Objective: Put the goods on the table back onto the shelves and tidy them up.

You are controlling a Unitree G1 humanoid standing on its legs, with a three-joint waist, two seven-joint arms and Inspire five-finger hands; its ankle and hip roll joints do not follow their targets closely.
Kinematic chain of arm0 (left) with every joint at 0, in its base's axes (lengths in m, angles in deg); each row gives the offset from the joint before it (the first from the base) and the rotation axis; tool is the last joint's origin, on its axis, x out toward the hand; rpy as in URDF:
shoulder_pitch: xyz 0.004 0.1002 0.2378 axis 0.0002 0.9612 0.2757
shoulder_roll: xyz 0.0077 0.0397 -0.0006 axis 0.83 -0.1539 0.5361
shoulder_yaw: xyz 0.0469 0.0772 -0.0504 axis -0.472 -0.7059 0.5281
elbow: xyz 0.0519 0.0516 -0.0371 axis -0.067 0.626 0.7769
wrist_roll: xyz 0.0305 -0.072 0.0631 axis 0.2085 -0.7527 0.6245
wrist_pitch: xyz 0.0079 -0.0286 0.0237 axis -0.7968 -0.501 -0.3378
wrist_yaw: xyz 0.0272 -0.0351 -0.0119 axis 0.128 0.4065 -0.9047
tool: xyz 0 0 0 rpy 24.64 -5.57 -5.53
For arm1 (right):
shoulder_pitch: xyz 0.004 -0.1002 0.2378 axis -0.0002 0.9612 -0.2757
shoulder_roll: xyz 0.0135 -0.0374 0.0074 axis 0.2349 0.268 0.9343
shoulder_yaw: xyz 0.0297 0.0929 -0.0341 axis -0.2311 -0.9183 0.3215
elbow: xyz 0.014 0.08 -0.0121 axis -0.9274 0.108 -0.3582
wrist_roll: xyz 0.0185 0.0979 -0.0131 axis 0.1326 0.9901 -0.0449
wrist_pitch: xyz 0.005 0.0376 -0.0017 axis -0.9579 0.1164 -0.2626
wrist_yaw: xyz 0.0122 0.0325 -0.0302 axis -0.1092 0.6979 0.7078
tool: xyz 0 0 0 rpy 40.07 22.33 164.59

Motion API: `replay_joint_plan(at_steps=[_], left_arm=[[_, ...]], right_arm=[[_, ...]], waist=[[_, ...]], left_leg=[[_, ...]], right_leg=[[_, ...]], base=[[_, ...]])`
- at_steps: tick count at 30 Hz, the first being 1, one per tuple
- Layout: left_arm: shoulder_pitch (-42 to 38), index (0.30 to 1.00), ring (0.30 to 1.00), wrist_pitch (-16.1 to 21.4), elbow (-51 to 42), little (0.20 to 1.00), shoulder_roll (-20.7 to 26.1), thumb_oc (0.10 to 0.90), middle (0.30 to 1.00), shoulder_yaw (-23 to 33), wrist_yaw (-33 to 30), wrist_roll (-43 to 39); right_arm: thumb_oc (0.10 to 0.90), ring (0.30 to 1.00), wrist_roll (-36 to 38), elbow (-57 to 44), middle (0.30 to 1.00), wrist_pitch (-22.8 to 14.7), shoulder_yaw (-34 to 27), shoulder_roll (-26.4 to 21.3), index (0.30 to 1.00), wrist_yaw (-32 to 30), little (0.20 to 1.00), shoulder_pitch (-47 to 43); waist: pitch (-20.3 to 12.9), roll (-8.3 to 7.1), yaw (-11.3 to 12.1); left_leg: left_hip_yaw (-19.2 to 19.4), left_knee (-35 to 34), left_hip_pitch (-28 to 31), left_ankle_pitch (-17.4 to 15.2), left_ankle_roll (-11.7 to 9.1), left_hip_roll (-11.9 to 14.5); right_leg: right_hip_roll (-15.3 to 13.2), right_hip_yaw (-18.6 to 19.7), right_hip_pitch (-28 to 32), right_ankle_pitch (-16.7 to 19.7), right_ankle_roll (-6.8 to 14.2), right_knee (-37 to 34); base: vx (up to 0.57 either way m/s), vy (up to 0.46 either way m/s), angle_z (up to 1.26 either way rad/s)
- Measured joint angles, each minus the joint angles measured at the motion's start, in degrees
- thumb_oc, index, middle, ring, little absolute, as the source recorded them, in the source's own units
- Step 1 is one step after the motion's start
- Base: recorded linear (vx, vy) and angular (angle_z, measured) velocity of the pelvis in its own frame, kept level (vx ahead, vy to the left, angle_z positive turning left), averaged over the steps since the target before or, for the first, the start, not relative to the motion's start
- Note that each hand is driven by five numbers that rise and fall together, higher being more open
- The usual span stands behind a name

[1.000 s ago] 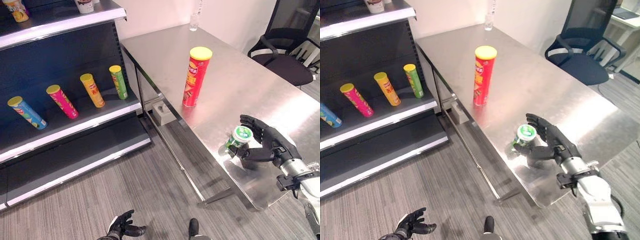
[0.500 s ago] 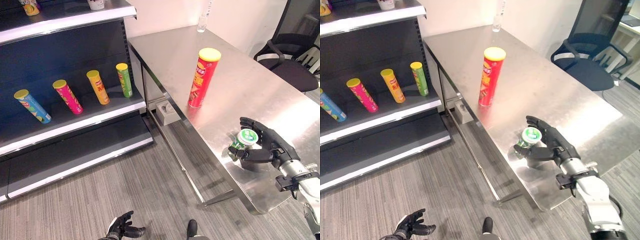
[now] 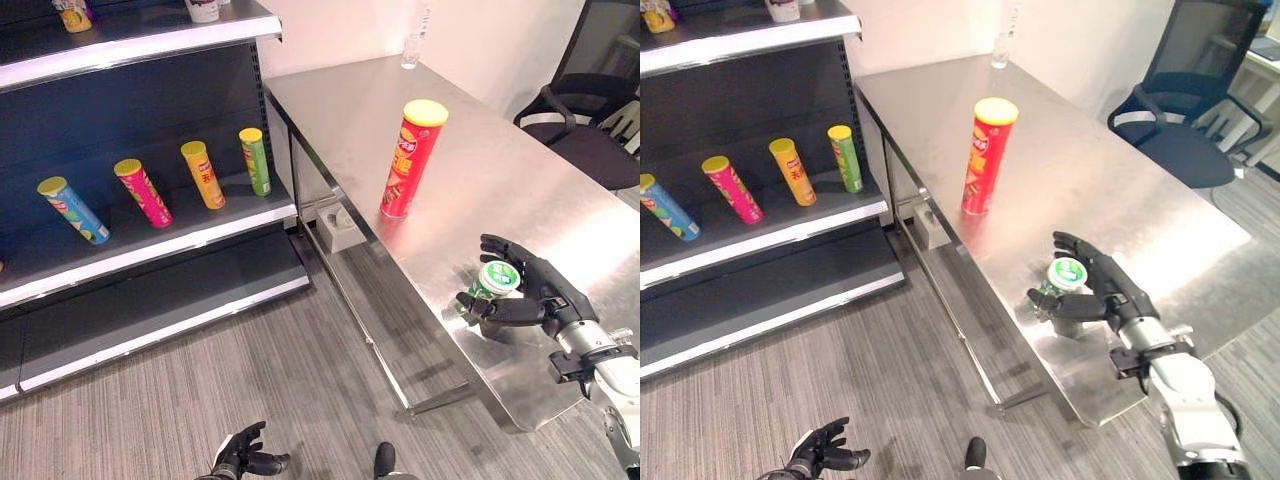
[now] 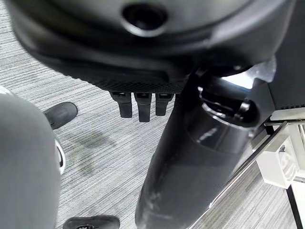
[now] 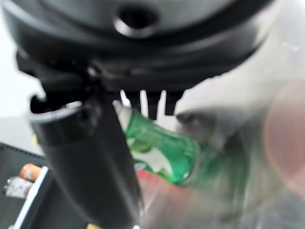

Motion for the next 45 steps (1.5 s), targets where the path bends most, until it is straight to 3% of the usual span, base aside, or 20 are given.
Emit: replay_joint_plan(at_steps=[10, 20, 26, 34, 41, 45], left_arm=[[0.3, 0.9, 0.9, 0.0, 0.0, 0.9, 0.3, 0.8, 0.9, 1.2, 0.1, 0.0], [0.4, 0.9, 0.9, 0.0, -0.3, 0.9, 0.7, 0.8, 0.9, 1.3, 0.0, 0.0], [1.2, 0.9, 0.9, 0.0, -1.0, 0.9, 0.8, 0.8, 0.9, 1.3, 0.0, 0.0], [2.1, 0.9, 0.9, 0.0, -0.9, 0.9, 0.8, 0.8, 0.9, 1.5, -0.1, 0.0], [1.9, 0.9, 0.9, 0.0, -1.0, 0.9, 0.6, 0.8, 0.9, 1.4, -0.2, -0.1], [0.2, 0.9, 0.9, 0.0, -1.1, 0.9, 0.7, 0.8, 0.9, 1.1, -0.3, -0.3]], right_arm=[[0.4, 0.3, -1.3, 0.0, 0.3, 0.0, 0.0, 1.5, 0.3, 0.0, 0.3, 0.0], [0.4, 0.3, -2.7, -4.0, 0.3, 0.0, -0.1, -0.1, 0.3, -0.3, 0.3, -0.4], [0.4, 0.3, -3.0, -7.4, 0.3, -0.8, -1.3, -5.0, 0.3, -1.1, 0.3, -5.8], [0.4, 0.3, -3.1, -14.6, 0.3, -3.3, -1.8, -5.6, 0.3, -2.6, 0.3, -10.4], [0.4, 0.3, -2.8, -20.5, 0.3, -6.5, -0.8, -5.9, 0.3, -4.6, 0.3, -20.6], [0.4, 0.3, -1.5, -22.0, 0.3, -7.9, -0.4, -8.3, 0.3, -5.4, 0.3, -24.4]], waist=[[-0.6, -0.98, 0.0], [-0.9, -0.55, 0.0], [-1.0, -0.27, 0.2], [-1.2, 0.95, 0.5], [-0.9, 1.79, 2.8], [0.0, 1.09, 3.0]], left_leg=[[-0.1, 0.0, 0.0, 0.1, 0.0, -0.2], [-0.2, 0.0, -0.2, 0.2, 0.1, 0.2], [-0.4, 0.0, -0.1, 0.7, -0.2, 0.9], [-1.9, 0.9, -0.1, 1.2, -0.7, 2.7], [-3.5, 4.1, -2.0, 1.7, -1.3, 5.1], [-4.7, 8.0, -5.1, 2.0, -1.8, 5.7]], right_leg=[[0.0, -0.1, 0.1, 0.0, 0.0, 0.0], [0.1, -0.1, 0.3, 0.1, -0.1, 0.0], [0.8, -0.2, 0.6, -0.2, -0.5, 0.0], [2.6, -1.7, 1.9, -1.5, -1.4, 0.0], [4.5, -2.5, 2.4, -2.2, -2.6, 0.0], [3.7, -3.7, 2.4, -2.4, -2.8, -0.1]], base=[[0.0, 0.0, 0.0], [-0.01, -0.024, 0.0], [-0.02, -0.078, 0.02], [-0.01, -0.085, 0.09], [-0.04, -0.057, 0.07], [-0.01, 0.033, 0.28]])
